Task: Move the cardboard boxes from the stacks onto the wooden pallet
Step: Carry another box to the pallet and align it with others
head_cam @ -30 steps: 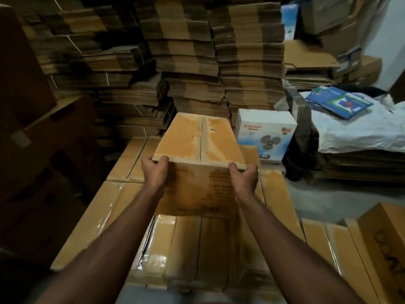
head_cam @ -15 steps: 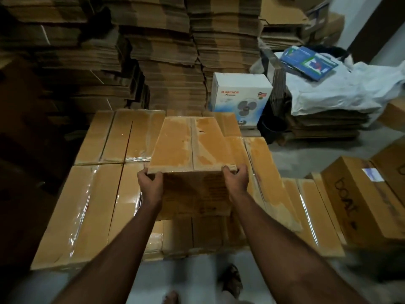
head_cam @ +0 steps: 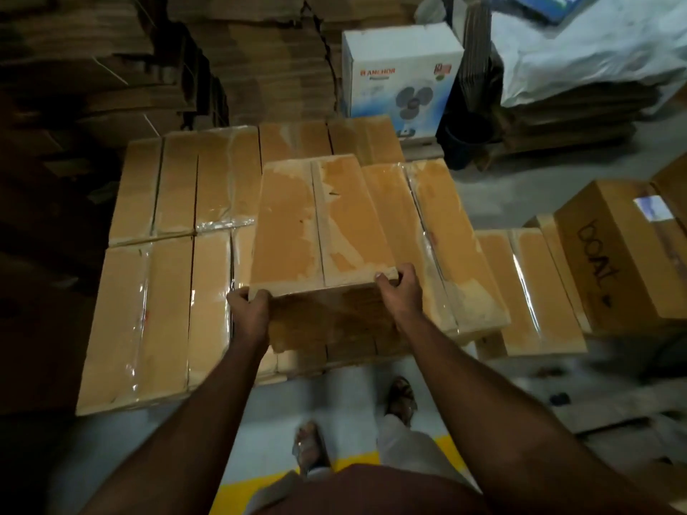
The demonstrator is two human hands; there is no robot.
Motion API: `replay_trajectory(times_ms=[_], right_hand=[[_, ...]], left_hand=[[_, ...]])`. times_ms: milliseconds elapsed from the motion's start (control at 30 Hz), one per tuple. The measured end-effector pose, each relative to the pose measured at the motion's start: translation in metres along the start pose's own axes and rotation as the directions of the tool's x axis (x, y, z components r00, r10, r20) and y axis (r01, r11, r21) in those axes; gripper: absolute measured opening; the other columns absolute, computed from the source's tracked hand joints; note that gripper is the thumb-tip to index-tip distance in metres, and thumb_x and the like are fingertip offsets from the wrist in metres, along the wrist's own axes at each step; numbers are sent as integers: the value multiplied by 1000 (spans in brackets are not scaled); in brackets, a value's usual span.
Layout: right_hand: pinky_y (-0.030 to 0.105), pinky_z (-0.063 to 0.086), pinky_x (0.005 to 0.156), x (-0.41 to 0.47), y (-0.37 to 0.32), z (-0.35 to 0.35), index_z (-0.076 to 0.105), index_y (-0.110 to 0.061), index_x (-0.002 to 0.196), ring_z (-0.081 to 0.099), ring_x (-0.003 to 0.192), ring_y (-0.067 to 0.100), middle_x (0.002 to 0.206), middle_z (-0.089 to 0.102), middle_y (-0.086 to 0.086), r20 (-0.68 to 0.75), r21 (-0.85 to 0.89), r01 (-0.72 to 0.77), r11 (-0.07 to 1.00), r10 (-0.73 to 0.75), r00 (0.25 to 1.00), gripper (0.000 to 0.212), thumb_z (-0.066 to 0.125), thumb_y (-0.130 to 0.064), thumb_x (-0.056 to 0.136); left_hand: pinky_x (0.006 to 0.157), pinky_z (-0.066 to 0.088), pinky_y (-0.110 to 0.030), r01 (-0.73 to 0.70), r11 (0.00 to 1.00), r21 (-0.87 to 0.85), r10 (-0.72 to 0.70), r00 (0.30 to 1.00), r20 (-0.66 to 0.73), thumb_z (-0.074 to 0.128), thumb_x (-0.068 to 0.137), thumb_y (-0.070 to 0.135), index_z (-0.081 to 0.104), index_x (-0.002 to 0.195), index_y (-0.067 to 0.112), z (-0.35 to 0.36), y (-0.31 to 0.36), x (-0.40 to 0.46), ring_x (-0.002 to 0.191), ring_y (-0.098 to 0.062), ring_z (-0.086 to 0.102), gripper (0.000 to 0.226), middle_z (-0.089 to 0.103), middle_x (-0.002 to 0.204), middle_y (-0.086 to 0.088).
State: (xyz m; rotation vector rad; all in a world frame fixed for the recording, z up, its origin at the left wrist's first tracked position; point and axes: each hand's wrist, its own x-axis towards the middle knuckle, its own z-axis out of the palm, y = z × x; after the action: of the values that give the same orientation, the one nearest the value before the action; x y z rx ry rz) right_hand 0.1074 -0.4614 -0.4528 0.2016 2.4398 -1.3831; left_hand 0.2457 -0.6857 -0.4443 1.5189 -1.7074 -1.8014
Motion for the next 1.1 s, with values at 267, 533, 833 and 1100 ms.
replay_trajectory(times_ms=[267, 533, 833, 1100], right_hand=[[26, 44, 79, -19, 62, -13, 65, -9, 123, 58, 98, 22, 117, 64, 6, 139, -158, -113, 981, 136, 981, 32, 60, -10, 91], [24, 42, 90, -39, 89, -18, 62, -9, 132, 56, 112, 20, 123, 64, 5, 204, -125, -136, 983, 159, 966, 43, 56, 3, 91], [25, 46, 88, -45, 105, 7, 68, -1, 116, 62, 106, 29, 113, 68, 17, 112, -229, -111, 967, 139, 984, 36, 52, 7, 85], [28, 39, 104, -59, 113, 12, 53, 4, 137, 52, 129, 32, 136, 58, 19, 73, -245, -105, 964, 126, 989, 47, 48, 7, 90]], left_hand=[[58, 31, -28, 155, 988, 10, -156, 988, 9, 53, 90, -5, 43, 71, 12, 6, -54, -16, 66, -20, 51, 28, 47, 73, -9], [54, 32, -26, 230, 971, 66, -235, 967, 100, 58, 93, 5, 50, 99, 8, 0, -99, -3, 63, -16, 38, 10, 42, 75, -3], [51, 40, -15, 220, 966, 134, -239, 960, 144, 52, 97, 1, 48, 117, 2, -1, -116, -4, 72, -12, 47, 20, 48, 88, -4], [70, 39, -28, 256, 964, 72, -265, 949, 168, 54, 94, 5, 50, 123, -3, -6, -120, 2, 89, -20, 51, 30, 60, 101, -9]])
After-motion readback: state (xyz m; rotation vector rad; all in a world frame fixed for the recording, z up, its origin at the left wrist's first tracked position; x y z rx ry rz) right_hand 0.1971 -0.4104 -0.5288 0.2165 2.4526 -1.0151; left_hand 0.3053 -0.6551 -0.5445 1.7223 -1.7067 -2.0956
